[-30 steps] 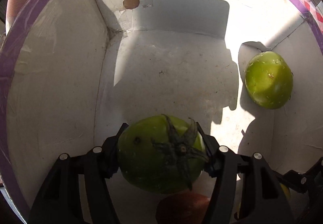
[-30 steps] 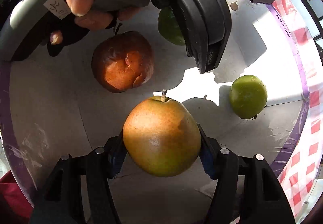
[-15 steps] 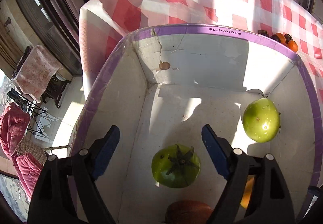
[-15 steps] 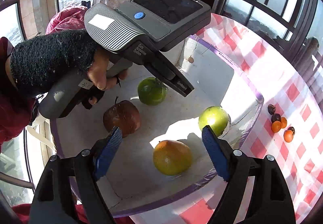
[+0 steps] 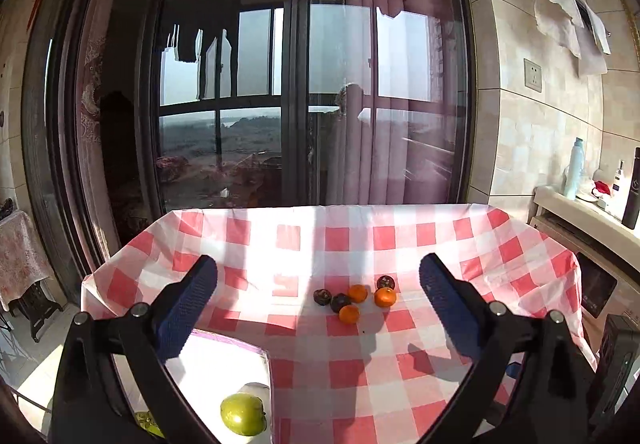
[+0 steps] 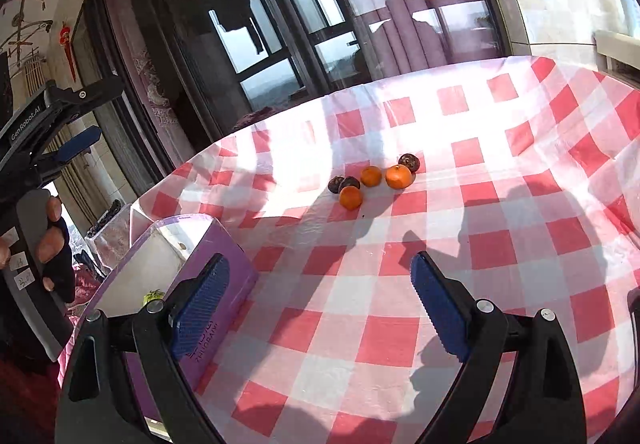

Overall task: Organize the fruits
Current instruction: 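Move both tools back over the mandarins and dried fruits on the table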

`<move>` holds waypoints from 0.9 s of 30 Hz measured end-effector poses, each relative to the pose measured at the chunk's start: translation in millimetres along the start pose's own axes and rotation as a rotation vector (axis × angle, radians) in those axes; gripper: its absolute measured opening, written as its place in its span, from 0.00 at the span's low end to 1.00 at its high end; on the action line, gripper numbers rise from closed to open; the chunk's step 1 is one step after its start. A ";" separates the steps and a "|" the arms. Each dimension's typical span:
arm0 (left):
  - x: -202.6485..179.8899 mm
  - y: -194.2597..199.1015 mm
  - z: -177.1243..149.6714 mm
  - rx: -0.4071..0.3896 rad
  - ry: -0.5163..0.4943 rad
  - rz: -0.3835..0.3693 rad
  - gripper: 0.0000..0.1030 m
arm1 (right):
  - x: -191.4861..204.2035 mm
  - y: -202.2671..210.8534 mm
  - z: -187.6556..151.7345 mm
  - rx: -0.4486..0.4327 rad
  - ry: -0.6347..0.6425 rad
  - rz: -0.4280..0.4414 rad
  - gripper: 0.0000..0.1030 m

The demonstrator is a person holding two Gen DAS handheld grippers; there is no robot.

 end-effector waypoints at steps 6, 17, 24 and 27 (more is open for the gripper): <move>-54.5 -90.8 -86.8 0.134 0.056 -0.068 0.98 | -64.0 -30.7 -46.3 0.100 -0.054 -0.123 0.86; 13.7 -174.5 -223.8 0.351 0.325 0.107 0.98 | -95.4 -85.6 -51.4 0.174 -0.014 -0.220 0.86; 33.7 -190.3 -237.7 0.391 0.457 0.049 0.98 | -86.8 -143.6 -34.2 0.234 0.086 -0.272 0.86; 28.0 -194.1 -239.8 0.417 0.444 0.026 0.98 | -81.1 -172.0 -29.6 0.261 0.141 -0.292 0.86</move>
Point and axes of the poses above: each gripper's, at about its wrist camera, not at the fingertips, and y roughly against the way its jaws point, x to its left, z to its top, the point moved 10 cm from there along -y, roughly the way its jaws point, and after that the axes turned 10 degrees about -z, right-handed, at the moved point
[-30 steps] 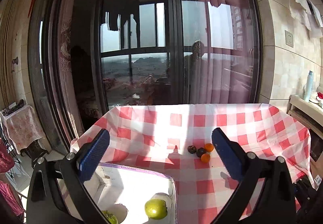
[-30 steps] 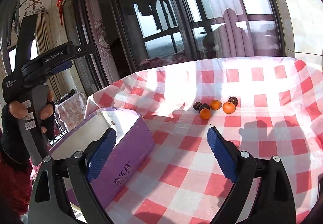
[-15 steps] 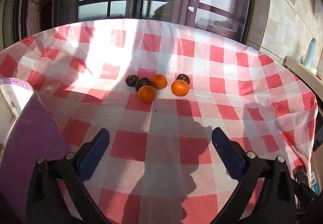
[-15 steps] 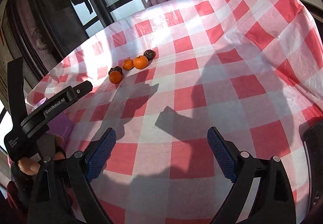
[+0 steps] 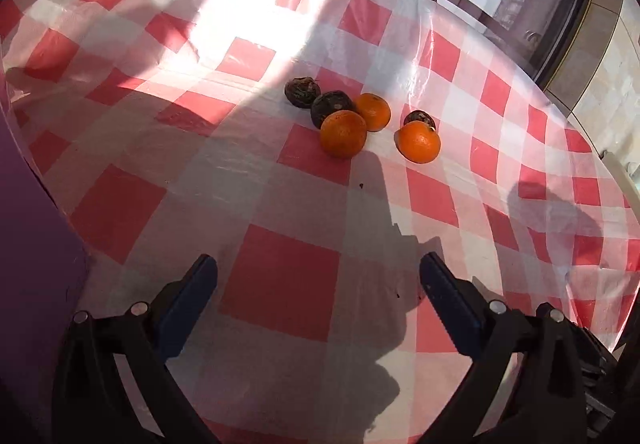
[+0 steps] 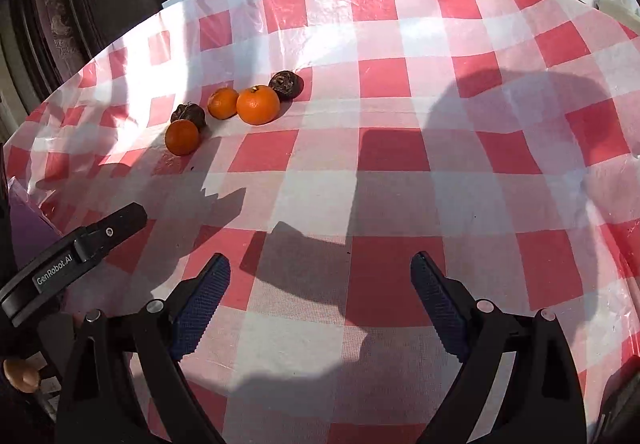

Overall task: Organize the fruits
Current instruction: 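Move both tools back over the mandarins and dried fruits on the table, then grasp a mandarin with the left tool while the right tool grasps another mandarin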

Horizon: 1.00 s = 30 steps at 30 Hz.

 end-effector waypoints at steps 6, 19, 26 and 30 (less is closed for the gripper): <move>-1.3 0.2 -0.4 0.001 -0.021 0.030 0.98 | 25.7 -35.9 29.2 0.032 0.067 0.009 0.86; -1.7 2.1 0.3 -0.016 -0.026 0.031 0.98 | 59.5 -90.2 100.4 0.019 0.134 0.048 0.72; 0.1 3.4 1.9 -0.027 -0.009 0.021 0.98 | 87.0 -108.6 121.4 0.007 0.205 0.003 0.52; 0.6 3.6 2.4 -0.029 -0.002 0.013 0.98 | 66.1 -93.4 107.6 0.004 0.110 0.038 0.44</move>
Point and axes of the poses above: each gripper's, at about its wrist camera, not at the fingertips, and y roughly against the way its jaws point, x to its left, z to its top, the point moved 10 cm from there along -y, roughly the way its jaws point, and after that the axes turned 10 degrees about -z, right-handed, at the moved point
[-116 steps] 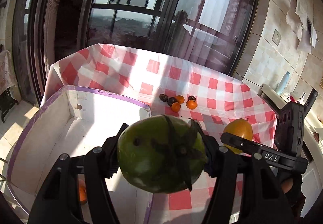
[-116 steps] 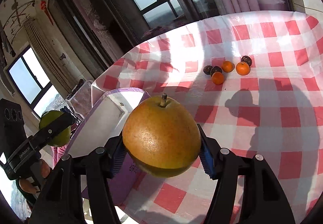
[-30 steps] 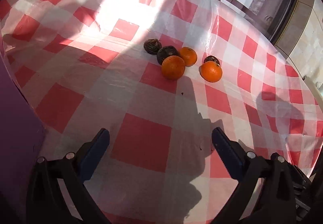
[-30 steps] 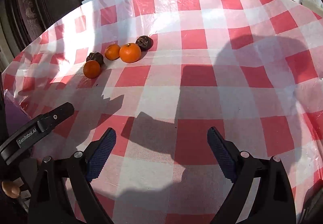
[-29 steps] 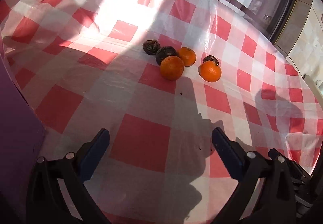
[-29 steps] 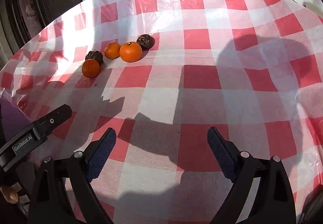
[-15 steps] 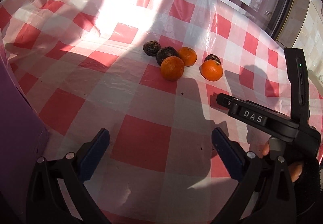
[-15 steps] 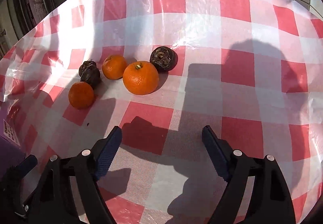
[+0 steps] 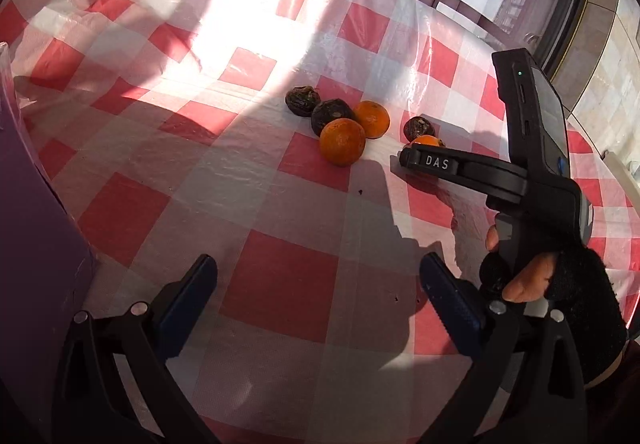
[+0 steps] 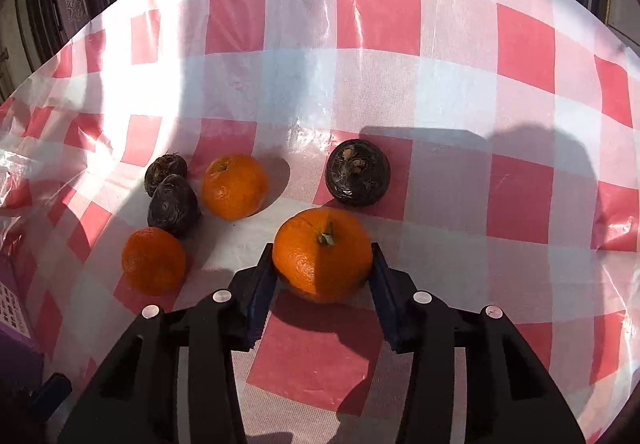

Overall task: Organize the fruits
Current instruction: 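Grasp a mandarin with the left tool while the right tool grasps another mandarin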

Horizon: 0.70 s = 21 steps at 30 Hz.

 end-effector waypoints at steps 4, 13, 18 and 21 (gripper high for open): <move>0.4 0.2 1.5 -0.003 0.004 -0.007 0.98 | -38.6 27.2 -22.8 -0.037 -0.185 0.062 0.44; 5.5 -21.8 15.4 0.038 0.069 0.019 0.98 | -74.0 38.5 -27.7 -0.100 -0.432 0.199 0.44; 9.2 -67.4 52.8 0.068 0.013 0.144 0.91 | -73.0 39.7 -28.3 -0.103 -0.435 0.219 0.44; 4.1 -87.4 67.3 0.094 -0.049 0.172 0.82 | -71.0 38.9 -29.2 -0.096 -0.425 0.225 0.44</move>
Point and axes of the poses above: each gripper's, at about its wrist camera, not at the fingertips, and y roughly against the way its jaws point, x to its left, z to its top, the point moved 10 cm from there along -y, roughly the way its jaws point, and after that the axes turned 10 degrees about -z, right-handed, at the moved point
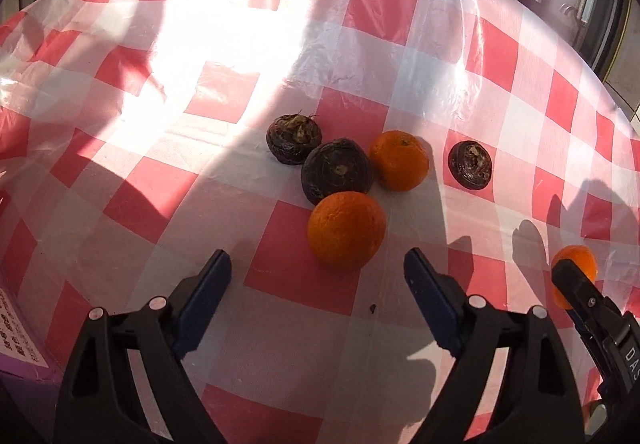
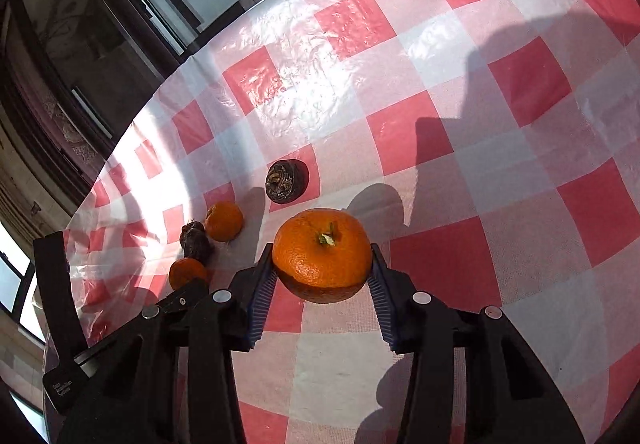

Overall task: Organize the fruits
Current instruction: 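Grasp a mandarin with the left tool while the right tool grasps another mandarin, then carry both mandarins into the white box and open both tools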

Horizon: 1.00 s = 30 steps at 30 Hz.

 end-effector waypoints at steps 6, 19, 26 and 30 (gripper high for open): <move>-16.0 -3.9 0.8 0.000 -0.128 0.054 0.36 | 1.0 -3.3 -1.9 0.017 0.014 0.006 0.44; -1.4 64.9 -72.0 -0.048 0.005 -0.175 0.35 | 4.8 -7.9 -5.2 0.033 0.033 0.005 0.44; -4.6 61.9 -67.7 -0.048 0.018 -0.222 0.35 | 6.5 -8.9 -6.1 0.035 0.035 0.010 0.44; -3.4 63.1 -68.6 -0.051 0.028 -0.227 0.35 | 6.2 -8.9 -7.0 0.038 0.032 0.001 0.44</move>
Point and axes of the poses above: each gripper's, at about its wrist camera, not at the fingertips, and y roughly against the way its jaws point, x to its left, z to its top, the point moved 10 cm from there along -y, roughly the way its jaws point, and after that the axes turned 10 degrees about -z, right-handed, at the moved point
